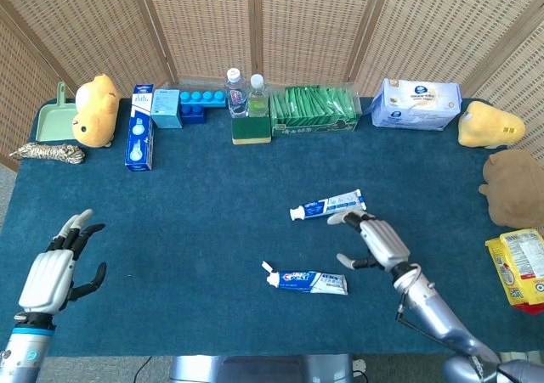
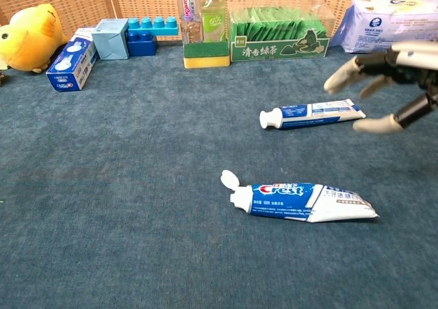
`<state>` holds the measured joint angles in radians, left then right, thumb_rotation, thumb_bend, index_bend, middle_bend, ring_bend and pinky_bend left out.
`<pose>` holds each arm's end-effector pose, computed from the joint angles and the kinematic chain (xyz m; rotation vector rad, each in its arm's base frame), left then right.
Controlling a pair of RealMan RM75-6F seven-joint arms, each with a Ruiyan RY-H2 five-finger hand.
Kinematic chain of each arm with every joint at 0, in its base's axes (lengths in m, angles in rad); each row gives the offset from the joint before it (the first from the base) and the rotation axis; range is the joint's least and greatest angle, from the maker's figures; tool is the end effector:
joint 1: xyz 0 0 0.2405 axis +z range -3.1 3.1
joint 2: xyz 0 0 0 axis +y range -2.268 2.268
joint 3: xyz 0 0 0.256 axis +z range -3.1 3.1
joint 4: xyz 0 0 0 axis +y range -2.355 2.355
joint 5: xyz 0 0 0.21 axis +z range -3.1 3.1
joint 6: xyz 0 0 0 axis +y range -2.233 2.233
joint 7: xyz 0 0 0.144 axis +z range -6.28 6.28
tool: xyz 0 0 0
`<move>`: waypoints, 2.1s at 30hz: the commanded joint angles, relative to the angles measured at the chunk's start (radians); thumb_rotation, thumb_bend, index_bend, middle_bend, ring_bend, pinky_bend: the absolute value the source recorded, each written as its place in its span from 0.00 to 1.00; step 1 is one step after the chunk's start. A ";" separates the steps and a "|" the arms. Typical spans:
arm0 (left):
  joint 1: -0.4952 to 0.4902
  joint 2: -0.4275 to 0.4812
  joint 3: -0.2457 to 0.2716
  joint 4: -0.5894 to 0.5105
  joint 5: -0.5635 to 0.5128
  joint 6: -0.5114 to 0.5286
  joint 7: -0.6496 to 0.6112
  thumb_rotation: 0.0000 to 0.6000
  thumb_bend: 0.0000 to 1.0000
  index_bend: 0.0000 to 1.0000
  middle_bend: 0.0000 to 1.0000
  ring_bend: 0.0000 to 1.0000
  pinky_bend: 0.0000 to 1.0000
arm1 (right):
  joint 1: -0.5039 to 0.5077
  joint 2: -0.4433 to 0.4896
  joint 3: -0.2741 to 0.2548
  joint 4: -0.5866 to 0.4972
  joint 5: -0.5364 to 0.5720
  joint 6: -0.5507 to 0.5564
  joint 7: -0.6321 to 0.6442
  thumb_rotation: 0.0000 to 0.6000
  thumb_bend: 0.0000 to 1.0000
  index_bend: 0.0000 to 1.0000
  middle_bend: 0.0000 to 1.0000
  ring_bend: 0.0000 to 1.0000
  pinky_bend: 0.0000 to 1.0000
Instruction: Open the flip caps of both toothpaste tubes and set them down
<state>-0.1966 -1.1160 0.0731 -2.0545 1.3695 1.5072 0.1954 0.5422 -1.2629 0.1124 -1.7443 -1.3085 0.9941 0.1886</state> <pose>-0.2272 0.1730 0.1243 -1.3689 -1.1838 -0.9912 -0.1882 -0.2866 0.0506 1.7042 -1.4271 1.1528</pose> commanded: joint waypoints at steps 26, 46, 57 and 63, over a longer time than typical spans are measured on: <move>0.044 0.010 -0.036 0.024 -0.010 -0.050 -0.026 0.93 0.42 0.16 0.03 0.00 0.13 | 0.307 -0.154 0.080 0.395 0.339 -0.356 -0.264 1.00 0.02 0.31 0.19 0.04 0.19; 0.066 0.019 -0.052 0.027 -0.002 -0.062 -0.035 0.93 0.42 0.15 0.01 0.00 0.12 | 0.407 -0.251 0.053 0.514 0.488 -0.370 -0.434 1.00 0.09 0.35 0.20 0.05 0.20; 0.081 0.023 -0.057 0.031 0.006 -0.063 -0.053 0.94 0.42 0.14 0.00 0.00 0.12 | 0.441 -0.270 0.036 0.529 0.552 -0.380 -0.486 1.00 0.24 0.41 0.21 0.07 0.21; 0.093 0.028 -0.058 0.032 0.017 -0.053 -0.063 0.93 0.42 0.14 0.00 0.00 0.12 | 0.462 -0.269 0.040 0.523 0.580 -0.390 -0.496 1.00 0.28 0.52 0.23 0.10 0.23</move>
<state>-0.1046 -1.0885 0.0151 -2.0226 1.3855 1.4534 0.1331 1.0023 -1.5325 0.1515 -1.2204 -0.7301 0.6053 -0.3051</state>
